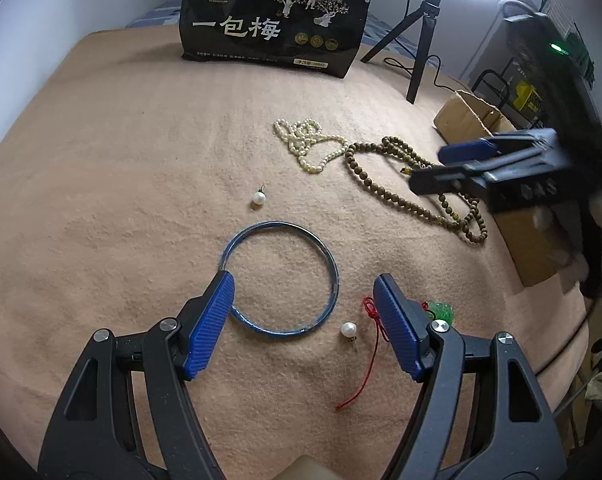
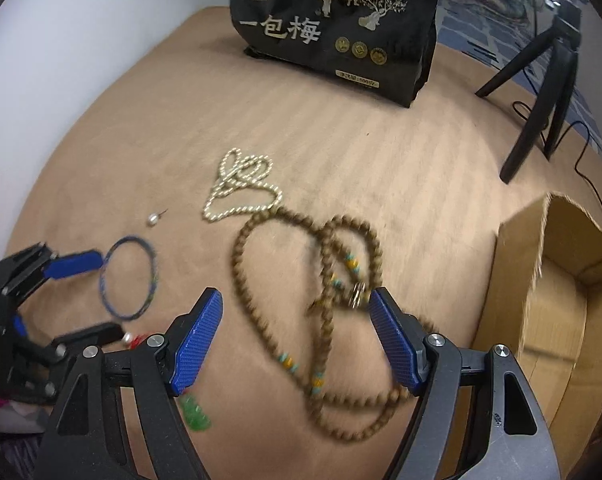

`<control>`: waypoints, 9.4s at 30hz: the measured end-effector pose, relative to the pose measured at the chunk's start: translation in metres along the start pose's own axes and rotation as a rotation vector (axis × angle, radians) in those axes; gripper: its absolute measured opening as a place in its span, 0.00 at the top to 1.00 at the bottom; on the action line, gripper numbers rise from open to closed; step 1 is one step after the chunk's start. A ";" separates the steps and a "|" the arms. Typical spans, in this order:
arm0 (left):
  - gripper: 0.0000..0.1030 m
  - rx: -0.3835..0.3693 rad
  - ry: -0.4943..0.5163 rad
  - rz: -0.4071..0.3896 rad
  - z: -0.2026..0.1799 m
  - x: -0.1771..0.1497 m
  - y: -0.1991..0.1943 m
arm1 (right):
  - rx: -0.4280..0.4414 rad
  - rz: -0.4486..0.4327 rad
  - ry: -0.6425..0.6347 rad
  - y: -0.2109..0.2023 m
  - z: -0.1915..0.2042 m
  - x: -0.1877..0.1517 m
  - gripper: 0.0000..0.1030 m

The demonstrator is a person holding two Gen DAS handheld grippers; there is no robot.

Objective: Organize jewelry
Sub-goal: 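Withdraw both tools from the box toward the remaining jewelry, then grasp the blue bangle with the left tool while the right tool grasps the brown prayer beads, then lower the bangle and prayer beads into the box and open both tools, then withdraw both tools from the box toward the red string and jade, then grasp the green jade pendant with the right tool while the left tool grasps a loose pearl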

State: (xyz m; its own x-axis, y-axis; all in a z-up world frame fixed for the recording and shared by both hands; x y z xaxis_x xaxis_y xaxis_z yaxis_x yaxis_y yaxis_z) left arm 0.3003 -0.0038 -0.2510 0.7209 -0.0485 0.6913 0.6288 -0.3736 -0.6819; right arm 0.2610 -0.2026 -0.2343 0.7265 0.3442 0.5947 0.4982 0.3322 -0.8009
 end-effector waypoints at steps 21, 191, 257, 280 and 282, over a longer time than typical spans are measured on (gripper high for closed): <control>0.28 -0.023 -0.021 -0.013 0.009 -0.001 -0.008 | -0.011 0.122 0.135 0.046 -0.033 0.017 0.26; 0.27 -0.106 0.162 -0.132 -0.242 0.116 0.052 | -0.262 -0.328 0.281 -0.197 -0.137 -0.108 0.39; 0.53 -0.020 0.155 -0.106 -0.003 -0.008 -0.052 | 0.035 -0.143 -0.012 -0.054 0.066 -0.107 0.37; 0.85 -0.105 0.269 -0.020 -0.036 -0.035 -0.007 | 0.045 -0.119 -0.049 -0.024 0.069 -0.102 0.71; 0.85 -0.101 0.271 -0.015 -0.037 -0.036 -0.004 | 0.044 -0.115 -0.061 -0.023 0.071 -0.103 0.76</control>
State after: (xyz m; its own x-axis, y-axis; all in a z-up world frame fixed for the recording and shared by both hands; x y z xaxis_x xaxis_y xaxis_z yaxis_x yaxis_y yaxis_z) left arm 0.2612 -0.0346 -0.2639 0.5990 -0.2830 0.7491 0.5968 -0.4659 -0.6533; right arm 0.1412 -0.1830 -0.2720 0.6352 0.3537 0.6866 0.5542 0.4104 -0.7242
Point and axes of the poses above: each gripper's, at about its wrist camera, not at the fingertips, and y roughly the way its jaws point, z to its left, x to its top, the point moved 1 cm from there along y, roughly the way its jaws point, and after that the axes turned 13 degrees about -z, right-handed, at the moved point
